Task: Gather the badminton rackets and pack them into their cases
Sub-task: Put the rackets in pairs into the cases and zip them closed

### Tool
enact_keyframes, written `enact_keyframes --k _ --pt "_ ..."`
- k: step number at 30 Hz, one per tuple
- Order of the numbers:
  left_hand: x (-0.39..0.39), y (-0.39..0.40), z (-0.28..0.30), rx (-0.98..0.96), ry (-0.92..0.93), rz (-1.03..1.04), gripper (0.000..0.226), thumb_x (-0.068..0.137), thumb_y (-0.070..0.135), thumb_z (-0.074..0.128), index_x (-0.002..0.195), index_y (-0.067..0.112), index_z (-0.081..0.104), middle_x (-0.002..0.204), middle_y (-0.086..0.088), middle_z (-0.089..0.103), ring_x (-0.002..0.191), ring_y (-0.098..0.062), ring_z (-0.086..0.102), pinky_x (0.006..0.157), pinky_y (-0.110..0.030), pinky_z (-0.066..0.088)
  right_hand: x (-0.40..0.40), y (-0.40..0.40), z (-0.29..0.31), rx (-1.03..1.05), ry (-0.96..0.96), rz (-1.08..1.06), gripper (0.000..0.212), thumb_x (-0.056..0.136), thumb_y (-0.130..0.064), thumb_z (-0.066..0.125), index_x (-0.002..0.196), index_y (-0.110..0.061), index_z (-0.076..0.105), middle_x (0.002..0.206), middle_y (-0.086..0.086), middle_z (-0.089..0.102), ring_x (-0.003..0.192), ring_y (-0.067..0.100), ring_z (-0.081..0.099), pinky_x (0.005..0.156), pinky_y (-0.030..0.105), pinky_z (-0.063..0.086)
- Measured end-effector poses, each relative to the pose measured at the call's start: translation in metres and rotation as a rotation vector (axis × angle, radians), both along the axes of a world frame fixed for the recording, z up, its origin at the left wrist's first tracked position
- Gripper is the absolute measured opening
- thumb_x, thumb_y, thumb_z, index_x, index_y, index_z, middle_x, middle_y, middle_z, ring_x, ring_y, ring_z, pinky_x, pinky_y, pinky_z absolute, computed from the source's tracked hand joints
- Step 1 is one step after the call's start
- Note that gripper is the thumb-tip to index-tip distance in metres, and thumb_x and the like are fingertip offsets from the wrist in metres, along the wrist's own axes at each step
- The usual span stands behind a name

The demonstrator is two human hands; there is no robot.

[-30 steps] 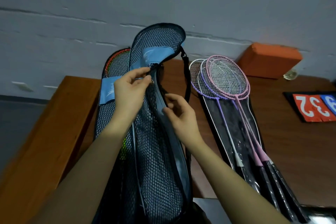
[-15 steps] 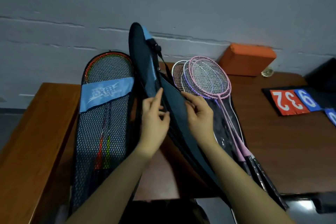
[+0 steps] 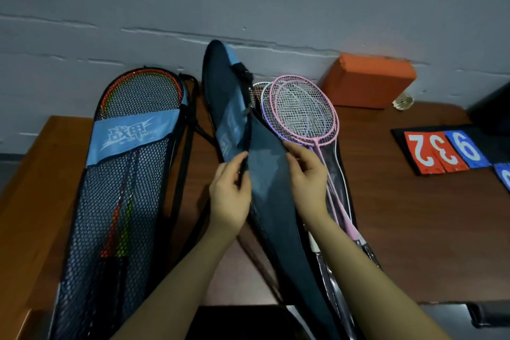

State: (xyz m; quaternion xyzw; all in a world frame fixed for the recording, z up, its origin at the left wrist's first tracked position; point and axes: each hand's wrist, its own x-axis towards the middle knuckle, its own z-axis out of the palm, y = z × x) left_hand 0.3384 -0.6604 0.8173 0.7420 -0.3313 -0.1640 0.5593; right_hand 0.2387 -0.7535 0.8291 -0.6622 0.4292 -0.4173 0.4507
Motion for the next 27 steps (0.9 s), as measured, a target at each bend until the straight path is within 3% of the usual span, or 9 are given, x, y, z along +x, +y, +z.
enact_keyframes --k 4,9,14,19,23,27 --pt "0.019 0.011 0.014 -0.098 -0.016 -0.018 0.035 0.089 0.004 0.056 0.122 0.015 0.058 0.091 0.001 0.05 0.068 -0.014 0.048 0.061 -0.023 0.044 0.0 -0.009 -0.012 -0.055 0.081 0.022 0.031 0.091 0.003 0.049 0.112 -0.012 0.065 0.1 0.006 0.06 0.09 -0.007 0.056 0.083 0.005 0.04" --pt "0.024 0.009 0.011 -0.016 -0.011 -0.058 0.031 0.085 0.0 0.06 0.115 0.007 0.062 0.102 -0.002 0.054 0.062 -0.005 0.046 0.053 -0.013 0.039 0.003 -0.016 -0.037 -0.065 0.275 0.073 0.032 0.091 0.0 0.05 0.117 -0.012 0.063 0.099 0.008 0.056 0.083 0.008 0.054 0.076 0.007 0.038" --pt "0.023 0.007 -0.001 0.097 -0.064 -0.127 0.038 0.081 0.001 0.065 0.118 0.006 0.061 0.101 -0.012 0.056 0.073 -0.01 0.049 0.067 -0.01 0.042 -0.005 -0.021 -0.045 -0.017 0.365 0.157 0.035 0.091 -0.003 0.051 0.124 -0.013 0.059 0.099 0.002 0.051 0.077 0.001 0.049 0.079 0.011 0.035" --pt "0.013 -0.004 -0.001 0.087 -0.034 -0.094 0.036 0.082 -0.001 0.064 0.117 0.006 0.061 0.094 -0.006 0.052 0.071 -0.009 0.047 0.066 -0.004 0.038 -0.047 -0.026 -0.052 -0.063 0.358 0.082 0.032 0.089 -0.007 0.057 0.121 -0.011 0.059 0.102 0.004 0.054 0.082 0.002 0.052 0.071 0.007 0.039" --pt "-0.002 -0.018 -0.007 0.085 -0.002 -0.119 0.037 0.083 -0.001 0.061 0.12 0.003 0.058 0.094 -0.006 0.047 0.072 -0.007 0.046 0.067 -0.003 0.037 -0.092 -0.037 -0.072 -0.117 0.595 -0.09 0.029 0.086 -0.011 0.061 0.115 -0.008 0.062 0.103 0.012 0.06 0.09 0.03 0.059 0.075 0.035 0.046" --pt "-0.015 -0.03 -0.012 0.097 0.01 -0.125 0.038 0.084 -0.002 0.06 0.122 0.001 0.056 0.096 -0.008 0.045 0.072 -0.007 0.045 0.066 -0.003 0.038 -0.107 -0.046 -0.083 -0.126 0.852 -0.149 0.031 0.085 -0.016 0.062 0.116 -0.01 0.061 0.107 0.016 0.059 0.095 0.038 0.055 0.077 0.041 0.039"
